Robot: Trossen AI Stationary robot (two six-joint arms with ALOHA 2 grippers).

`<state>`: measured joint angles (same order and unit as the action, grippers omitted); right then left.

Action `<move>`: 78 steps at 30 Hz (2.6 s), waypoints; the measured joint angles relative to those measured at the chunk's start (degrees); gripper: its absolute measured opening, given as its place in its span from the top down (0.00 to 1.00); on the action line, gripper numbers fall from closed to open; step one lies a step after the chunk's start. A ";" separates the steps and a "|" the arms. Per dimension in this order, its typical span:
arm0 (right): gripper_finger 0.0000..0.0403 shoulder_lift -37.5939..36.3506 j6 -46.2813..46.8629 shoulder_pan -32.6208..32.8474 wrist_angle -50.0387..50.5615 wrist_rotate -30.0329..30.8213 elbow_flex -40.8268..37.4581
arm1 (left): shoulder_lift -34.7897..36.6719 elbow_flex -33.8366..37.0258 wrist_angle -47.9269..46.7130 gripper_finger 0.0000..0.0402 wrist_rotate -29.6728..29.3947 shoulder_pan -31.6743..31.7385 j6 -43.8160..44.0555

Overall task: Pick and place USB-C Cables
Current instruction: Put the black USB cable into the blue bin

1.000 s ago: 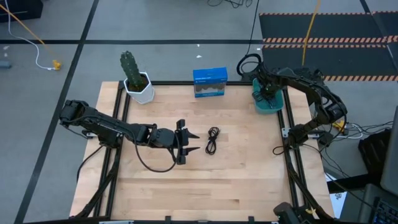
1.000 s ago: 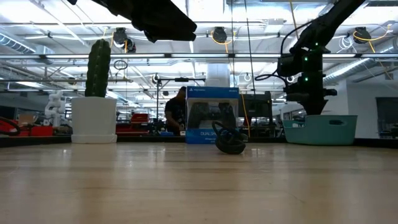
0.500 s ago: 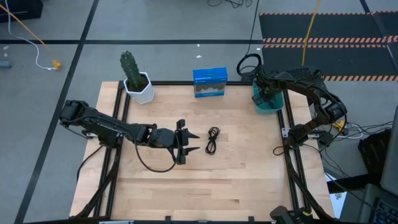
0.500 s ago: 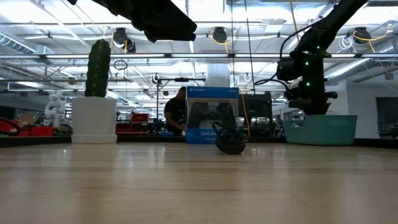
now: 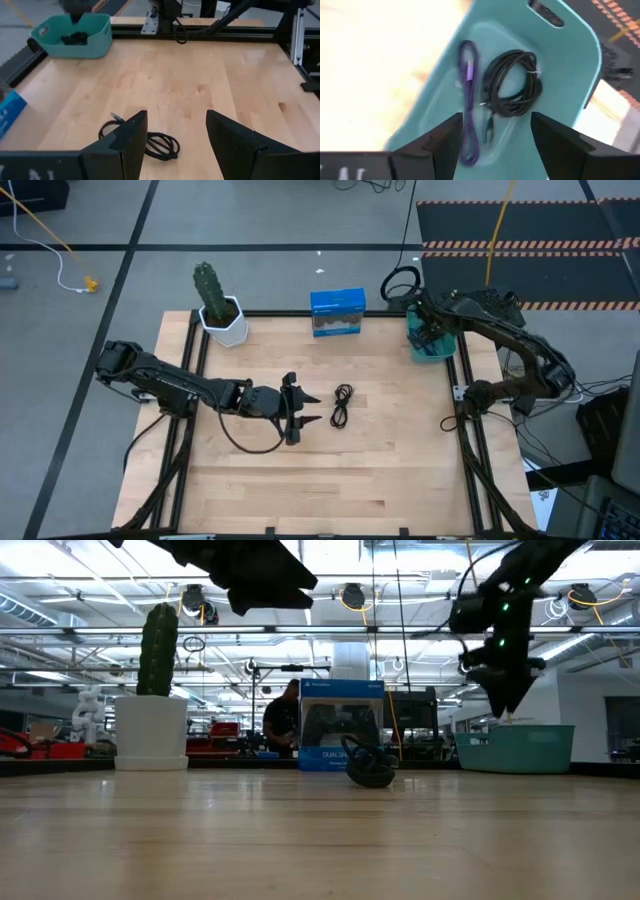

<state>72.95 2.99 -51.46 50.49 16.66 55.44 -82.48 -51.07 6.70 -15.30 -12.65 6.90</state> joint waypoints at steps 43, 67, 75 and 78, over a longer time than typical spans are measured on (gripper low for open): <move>0.43 -31.26 14.69 46.60 -10.89 -3.30 -14.05 | -0.01 -14.26 -12.34 0.49 -13.74 0.00 3.68; 0.43 -30.06 9.16 48.58 -11.86 -3.17 -14.05 | -19.79 -53.37 -64.89 0.49 2.42 9.72 20.88; 0.43 -29.81 8.28 48.58 -11.66 -3.19 -14.05 | -25.69 -57.90 -68.08 0.49 4.96 10.81 24.22; 0.43 -29.81 8.27 48.58 -11.69 -3.19 -14.05 | -27.42 -57.90 -68.54 0.49 5.01 10.76 25.44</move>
<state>43.13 11.26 -2.87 38.81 13.47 41.39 -109.90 -108.97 -61.84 -10.28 -1.89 32.34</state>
